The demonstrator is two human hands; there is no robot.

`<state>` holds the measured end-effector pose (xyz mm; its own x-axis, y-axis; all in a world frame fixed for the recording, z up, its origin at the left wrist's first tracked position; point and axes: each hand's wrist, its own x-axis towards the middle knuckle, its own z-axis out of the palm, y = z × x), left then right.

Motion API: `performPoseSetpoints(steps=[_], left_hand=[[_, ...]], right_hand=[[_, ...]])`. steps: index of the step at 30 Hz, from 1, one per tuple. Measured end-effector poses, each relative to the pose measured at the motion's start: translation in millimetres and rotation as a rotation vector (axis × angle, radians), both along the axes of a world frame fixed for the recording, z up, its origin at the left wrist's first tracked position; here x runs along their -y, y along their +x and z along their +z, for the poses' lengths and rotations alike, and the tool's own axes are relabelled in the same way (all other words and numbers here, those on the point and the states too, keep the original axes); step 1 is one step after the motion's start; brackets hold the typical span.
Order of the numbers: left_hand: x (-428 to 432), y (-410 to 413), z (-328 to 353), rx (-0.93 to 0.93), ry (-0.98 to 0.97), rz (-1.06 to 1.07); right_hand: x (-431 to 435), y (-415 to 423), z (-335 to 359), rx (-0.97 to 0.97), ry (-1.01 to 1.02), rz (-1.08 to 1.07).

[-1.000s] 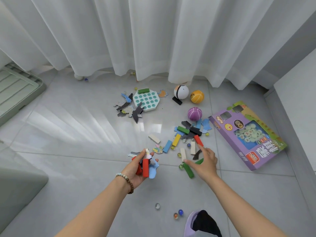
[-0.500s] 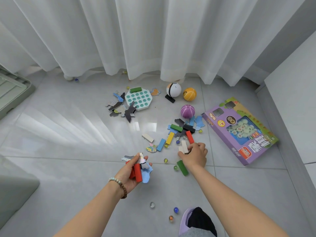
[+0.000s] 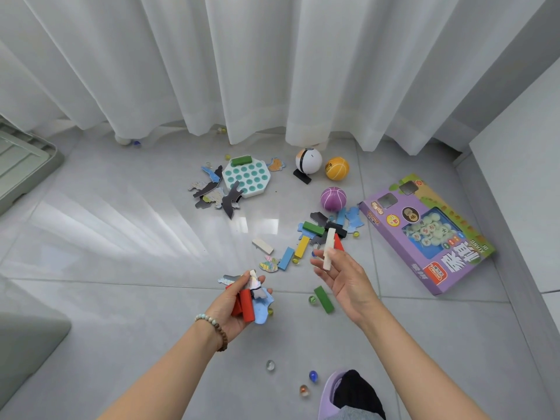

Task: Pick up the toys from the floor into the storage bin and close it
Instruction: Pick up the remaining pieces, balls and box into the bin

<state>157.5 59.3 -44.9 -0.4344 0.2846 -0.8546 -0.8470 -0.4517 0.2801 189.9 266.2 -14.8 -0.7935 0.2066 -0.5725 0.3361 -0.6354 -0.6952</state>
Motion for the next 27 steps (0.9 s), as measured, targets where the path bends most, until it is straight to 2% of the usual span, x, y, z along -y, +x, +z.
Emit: performPoseSetpoints(steps=[1, 3, 6, 12, 15, 17, 19, 23, 27], left_hand=[[-1, 0, 0, 0.004, 0.008, 0.002], [-4, 0, 0, 0.008, 0.019, 0.008], [-8, 3, 3, 0.008, 0.009, 0.002], [-9, 2, 3, 0.010, -0.025, 0.004], [-10, 2, 4, 0.004, -0.026, 0.001], [-10, 2, 6, -0.001, -0.020, -0.007], [-10, 1, 6, -0.003, -0.005, -0.005], [-9, 2, 2, -0.019, -0.006, -0.007], [-9, 3, -1, 0.005, 0.004, -0.015]], right_hand=[[-2, 2, 9, -0.073, -0.142, 0.021], [-7, -2, 20, -0.163, -0.263, 0.092], [-12, -21, 19, -0.092, -0.196, 0.147], [-18, -32, -4, 0.198, 0.142, 0.129], [-32, -10, -17, 0.327, 0.533, 0.160], [-40, 12, -29, 0.304, 0.684, 0.182], [-41, 29, -39, 0.279, 0.748, 0.265], [-32, 36, -55, 0.324, 0.865, 0.399], [-22, 28, -61, 0.382, 1.106, 0.531]])
